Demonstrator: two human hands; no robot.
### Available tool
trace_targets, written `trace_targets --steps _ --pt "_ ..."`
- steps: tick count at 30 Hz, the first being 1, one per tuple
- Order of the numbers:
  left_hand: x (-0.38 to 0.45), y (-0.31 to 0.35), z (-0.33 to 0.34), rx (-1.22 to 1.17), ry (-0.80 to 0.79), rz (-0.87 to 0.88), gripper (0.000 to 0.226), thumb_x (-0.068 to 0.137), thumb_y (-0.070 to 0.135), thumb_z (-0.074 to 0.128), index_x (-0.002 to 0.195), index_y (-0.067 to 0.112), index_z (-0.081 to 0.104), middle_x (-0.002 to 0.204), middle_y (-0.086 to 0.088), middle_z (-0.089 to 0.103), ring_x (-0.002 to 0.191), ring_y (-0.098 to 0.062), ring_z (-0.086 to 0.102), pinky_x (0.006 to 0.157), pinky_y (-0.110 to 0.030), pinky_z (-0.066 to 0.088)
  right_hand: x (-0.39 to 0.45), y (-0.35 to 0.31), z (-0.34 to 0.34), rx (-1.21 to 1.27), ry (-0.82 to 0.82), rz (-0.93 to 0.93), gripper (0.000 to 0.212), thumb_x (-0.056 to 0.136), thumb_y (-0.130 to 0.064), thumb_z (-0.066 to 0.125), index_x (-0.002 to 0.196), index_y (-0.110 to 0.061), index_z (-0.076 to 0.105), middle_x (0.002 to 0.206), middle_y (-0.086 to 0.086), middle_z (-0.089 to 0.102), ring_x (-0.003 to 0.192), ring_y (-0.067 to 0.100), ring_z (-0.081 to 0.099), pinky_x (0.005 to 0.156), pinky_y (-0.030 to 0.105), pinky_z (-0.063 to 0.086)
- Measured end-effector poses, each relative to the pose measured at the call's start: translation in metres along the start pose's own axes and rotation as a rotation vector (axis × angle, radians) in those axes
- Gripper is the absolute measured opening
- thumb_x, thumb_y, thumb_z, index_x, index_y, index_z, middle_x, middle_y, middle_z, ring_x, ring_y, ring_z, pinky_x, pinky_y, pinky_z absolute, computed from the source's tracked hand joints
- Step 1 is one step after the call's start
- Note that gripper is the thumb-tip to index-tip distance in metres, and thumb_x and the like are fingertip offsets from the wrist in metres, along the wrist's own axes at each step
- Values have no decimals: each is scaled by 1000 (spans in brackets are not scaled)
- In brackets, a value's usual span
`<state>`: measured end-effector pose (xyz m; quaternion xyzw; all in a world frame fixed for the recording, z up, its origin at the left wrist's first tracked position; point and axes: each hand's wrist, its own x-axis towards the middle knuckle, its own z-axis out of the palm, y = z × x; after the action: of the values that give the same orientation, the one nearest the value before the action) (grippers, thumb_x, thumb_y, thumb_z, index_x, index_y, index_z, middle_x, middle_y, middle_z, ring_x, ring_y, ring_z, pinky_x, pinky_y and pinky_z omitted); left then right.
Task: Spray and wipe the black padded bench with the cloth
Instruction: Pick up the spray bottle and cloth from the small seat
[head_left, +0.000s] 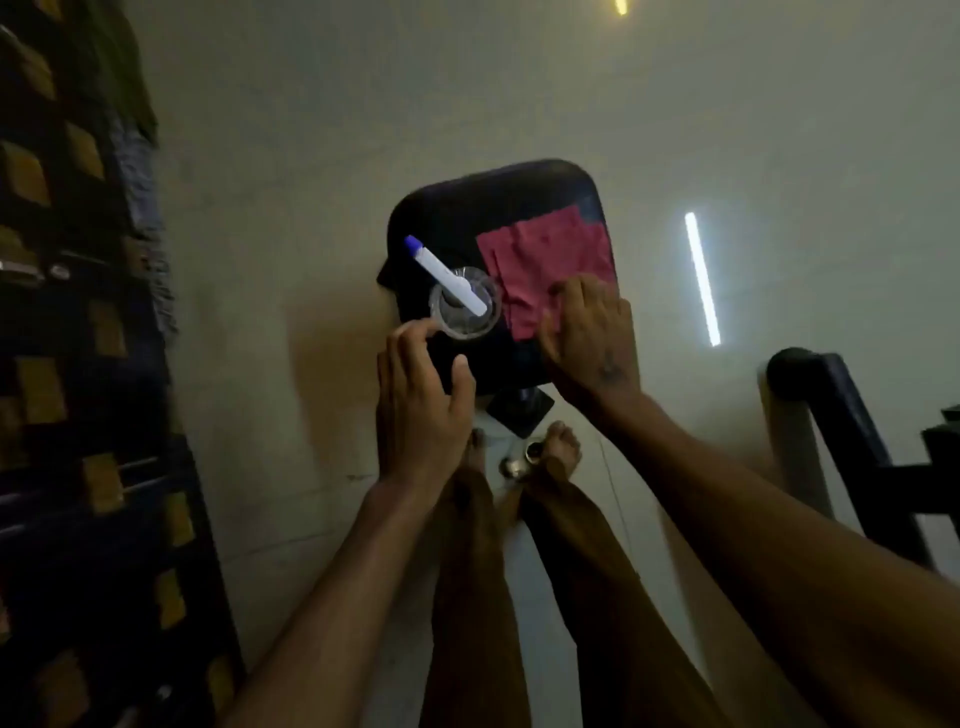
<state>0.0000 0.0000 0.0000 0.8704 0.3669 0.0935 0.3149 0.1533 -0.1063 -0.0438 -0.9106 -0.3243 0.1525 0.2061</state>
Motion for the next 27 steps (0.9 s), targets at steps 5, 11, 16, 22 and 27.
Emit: trace_targets --steps 5,11,16,22,27 --pt "29 -27 31 -112 77 -90 63 93 24 61 147 8 33 133 -9 47 118 -17 50 95 -18 41 29 23 53 -29 -53 33 48 103 -25 51 144 -1 46 149 23 46 141 37 40 118 43 28" --pt "58 -40 47 -209 80 -11 90 88 24 72 154 -3 18 143 7 30 130 -1 43 106 -13 39 55 51 86 -93 -86 -5 82 104 -53 43 161 -3 11 168 22 5 157 37 3 127 49 1" --pt "76 -33 47 -238 19 18 91 87 26 73 151 -8 19 152 -24 38 137 -30 47 111 -35 46 61 57 96 -193 -102 -6 89 101 -66 35 161 -6 11 169 21 5 157 36 3 126 50 0" --pt "75 -24 48 -253 20 46 86 91 20 71 152 22 10 136 -18 58 118 -21 62 97 -15 50 60 56 98 -199 -47 -23 62 107 -28 46 159 -6 22 167 19 16 156 35 13 127 45 5" --pt "72 -19 41 -231 11 56 81 91 18 69 142 44 12 137 -17 57 115 -25 62 94 -43 58 59 53 88 -84 3 32 59 102 3 48 157 -9 32 165 14 27 154 31 22 126 38 11"
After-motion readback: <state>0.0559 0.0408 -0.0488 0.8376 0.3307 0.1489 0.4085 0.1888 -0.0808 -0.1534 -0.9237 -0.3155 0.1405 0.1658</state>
